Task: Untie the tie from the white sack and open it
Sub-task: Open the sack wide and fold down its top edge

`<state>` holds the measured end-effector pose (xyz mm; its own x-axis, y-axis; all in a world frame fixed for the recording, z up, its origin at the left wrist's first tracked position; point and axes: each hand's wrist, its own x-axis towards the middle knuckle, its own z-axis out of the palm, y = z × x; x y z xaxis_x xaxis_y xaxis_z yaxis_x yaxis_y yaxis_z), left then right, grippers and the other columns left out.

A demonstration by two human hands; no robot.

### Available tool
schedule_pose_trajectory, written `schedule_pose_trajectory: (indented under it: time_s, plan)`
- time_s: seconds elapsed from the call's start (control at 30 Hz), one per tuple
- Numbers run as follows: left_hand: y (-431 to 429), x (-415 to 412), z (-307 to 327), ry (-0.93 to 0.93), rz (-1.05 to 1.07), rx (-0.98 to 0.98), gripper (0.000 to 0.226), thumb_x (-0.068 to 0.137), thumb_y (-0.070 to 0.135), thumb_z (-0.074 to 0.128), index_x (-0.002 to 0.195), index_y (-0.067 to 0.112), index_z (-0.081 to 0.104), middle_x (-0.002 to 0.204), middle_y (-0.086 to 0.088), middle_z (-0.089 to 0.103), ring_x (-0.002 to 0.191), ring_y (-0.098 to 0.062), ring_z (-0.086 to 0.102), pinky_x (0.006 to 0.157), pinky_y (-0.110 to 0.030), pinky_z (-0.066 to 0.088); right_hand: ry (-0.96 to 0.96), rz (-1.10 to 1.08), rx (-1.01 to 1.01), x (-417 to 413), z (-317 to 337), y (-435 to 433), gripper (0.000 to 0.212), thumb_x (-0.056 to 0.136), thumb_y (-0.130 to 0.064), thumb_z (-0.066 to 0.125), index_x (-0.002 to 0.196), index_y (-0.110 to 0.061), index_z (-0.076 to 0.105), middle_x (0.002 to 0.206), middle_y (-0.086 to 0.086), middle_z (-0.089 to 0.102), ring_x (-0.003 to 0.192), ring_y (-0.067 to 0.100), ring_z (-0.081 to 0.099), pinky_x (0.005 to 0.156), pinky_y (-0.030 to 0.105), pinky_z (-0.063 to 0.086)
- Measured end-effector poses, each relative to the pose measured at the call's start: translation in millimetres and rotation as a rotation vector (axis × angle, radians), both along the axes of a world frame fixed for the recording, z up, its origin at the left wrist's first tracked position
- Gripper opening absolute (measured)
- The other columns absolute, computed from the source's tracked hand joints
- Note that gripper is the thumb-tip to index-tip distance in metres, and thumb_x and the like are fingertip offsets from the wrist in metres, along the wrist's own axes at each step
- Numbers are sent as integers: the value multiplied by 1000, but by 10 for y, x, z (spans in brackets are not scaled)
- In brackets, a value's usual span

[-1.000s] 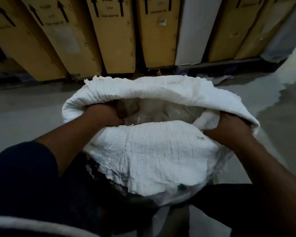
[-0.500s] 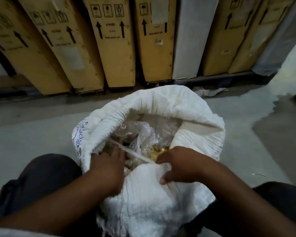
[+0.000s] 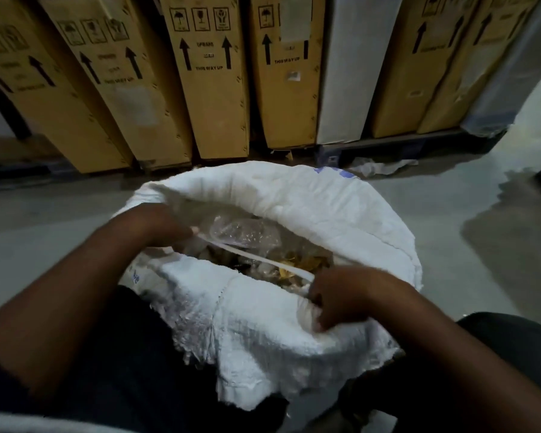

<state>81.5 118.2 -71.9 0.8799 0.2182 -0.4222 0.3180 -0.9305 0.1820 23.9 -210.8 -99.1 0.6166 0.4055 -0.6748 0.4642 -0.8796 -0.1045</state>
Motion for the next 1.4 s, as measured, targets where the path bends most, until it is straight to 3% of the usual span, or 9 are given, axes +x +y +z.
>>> schedule_pose_trajectory:
  time_s: [0.07, 0.13, 0.2, 0.3, 0.43, 0.67, 0.9, 1.13, 1.4]
  plan:
    - [-375, 121, -62, -163, -161, 4, 34, 94, 53, 69, 79, 24, 77, 75, 6, 74, 74, -11, 69, 64, -27, 48, -121, -143, 224, 233, 117, 21, 28, 89, -39, 73, 112, -24, 73, 105, 2, 74, 90, 19, 70, 76, 33, 58]
    - [-665, 189, -233, -379, -250, -109, 32, 95, 49, 66, 116, 27, 76, 98, 4, 78, 93, -18, 73, 80, -30, 53, -267, -332, 497, 506, 170, 83, 26, 90, -37, 74, 114, -28, 71, 98, -1, 73, 89, 17, 70, 74, 33, 57]
    - [-744, 262, -388, -369, -278, -222, 66, 93, 54, 67, 154, 39, 45, 133, 6, 70, 124, -23, 66, 108, -51, 48, -352, -442, 637, 766, 108, 148, 48, 88, -39, 77, 132, -32, 62, 101, -4, 74, 96, 16, 69, 77, 29, 53]
    - [-652, 316, -714, -279, -345, -131, 102, 88, 60, 71, 164, 48, 4, 170, 10, 32, 153, -24, 38, 121, -71, 22, -353, -393, 480, 997, -188, 159, 98, 83, -48, 79, 162, -35, 23, 147, 8, 58, 133, 30, 54, 107, 38, 44]
    - [-455, 503, -957, -492, -400, -197, 122, 84, 58, 78, 166, 36, -10, 177, 11, -2, 160, -13, 11, 127, -43, 15, -545, -310, 154, 1131, -544, -21, 122, 80, -61, 73, 163, -34, -13, 174, 10, -8, 160, 34, -6, 127, 59, -2]
    - [-458, 613, -940, -700, -361, -141, 120, 81, 64, 71, 168, 31, -5, 177, 5, 0, 163, -19, -1, 131, -46, 13, -947, -410, 333, 1342, -431, -227, 116, 83, -49, 69, 165, -22, -8, 175, 7, -8, 161, 29, -10, 126, 54, -9]
    - [-376, 626, -940, -634, -262, -279, 108, 81, 57, 80, 166, 26, 21, 161, -2, 44, 144, -25, 48, 122, -45, 39, -925, -434, 326, 1391, -399, -483, 113, 85, -53, 70, 166, -19, -1, 176, 3, -3, 161, 23, -10, 128, 51, -10]
    - [-476, 554, -873, -686, -240, -319, 94, 80, 75, 70, 155, 26, 42, 149, -1, 57, 135, -26, 56, 115, -41, 42, -942, -419, 348, 1305, -409, -614, 112, 84, -58, 69, 167, -18, 4, 176, 2, 0, 161, 21, -9, 124, 41, -18]
    - [-582, 559, -973, -639, -265, -317, 128, 69, 91, 59, 168, 26, 10, 165, -3, 40, 152, -27, 38, 124, -51, 34, -779, -443, 406, 1195, -379, -392, 112, 85, -44, 74, 166, -20, 1, 175, 5, 1, 161, 28, 2, 130, 49, 2]
